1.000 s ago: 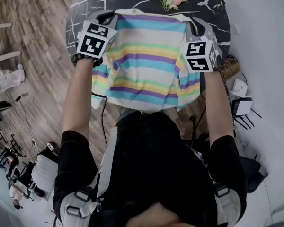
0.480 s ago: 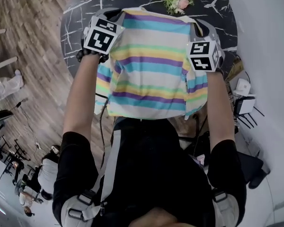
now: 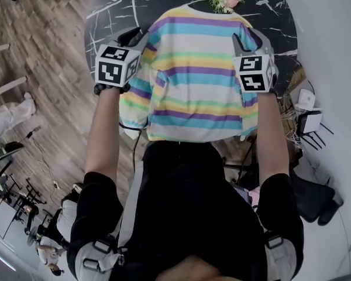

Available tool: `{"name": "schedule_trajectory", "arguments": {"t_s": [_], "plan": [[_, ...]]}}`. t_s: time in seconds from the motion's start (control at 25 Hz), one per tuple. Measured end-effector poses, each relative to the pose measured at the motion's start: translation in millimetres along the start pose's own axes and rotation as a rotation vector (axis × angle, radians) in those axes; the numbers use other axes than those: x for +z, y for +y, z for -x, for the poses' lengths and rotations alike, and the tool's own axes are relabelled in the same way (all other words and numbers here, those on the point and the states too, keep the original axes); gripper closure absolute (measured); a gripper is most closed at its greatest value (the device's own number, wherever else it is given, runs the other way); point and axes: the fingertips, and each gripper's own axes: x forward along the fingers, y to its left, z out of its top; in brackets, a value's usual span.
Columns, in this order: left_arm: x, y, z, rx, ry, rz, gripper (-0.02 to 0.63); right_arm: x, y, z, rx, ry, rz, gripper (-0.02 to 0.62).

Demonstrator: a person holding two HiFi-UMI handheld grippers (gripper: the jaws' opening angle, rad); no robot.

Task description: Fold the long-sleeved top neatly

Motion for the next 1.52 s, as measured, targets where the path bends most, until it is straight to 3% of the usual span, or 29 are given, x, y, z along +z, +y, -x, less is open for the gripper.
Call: {"name": "schedule_trajectory", "arguments": {"t_s": [0.76,0.88,1.04,1.36,1.48,1.52], "plan": [[-189.7,-7.8,154.9,0.047,0.044,0.141,0.492,122.0,211.7,15.3,0.261,-0.122,0.221,0.448],[-218.8,-16.8,166.7,0.022,0.054,0.161,0.436,124.0,239.4,13.7,0.286,-0.104,0.254,0.453],[-241.6,-38.3,172.1,-0.034,0.058,0.186,0.431,125.9,264.7,7.6,0.301,-0.086,0.293,0.457],[-274.7,-56.7,164.5,-0.058,0.097,0.243,0.425,128.1,276.9,-18.3,0.297,-0.023,0.3,0.457],[-278.9,-50.8,163.6,-0.042,0.116,0.22,0.49,129.5,285.4,-25.0,0.312,-0.01,0.289,0.459],[-279.2,-49.7,163.9,-0.046,0.119,0.218,0.546,128.2,287.5,-27.4,0.314,-0.004,0.29,0.46]]}}
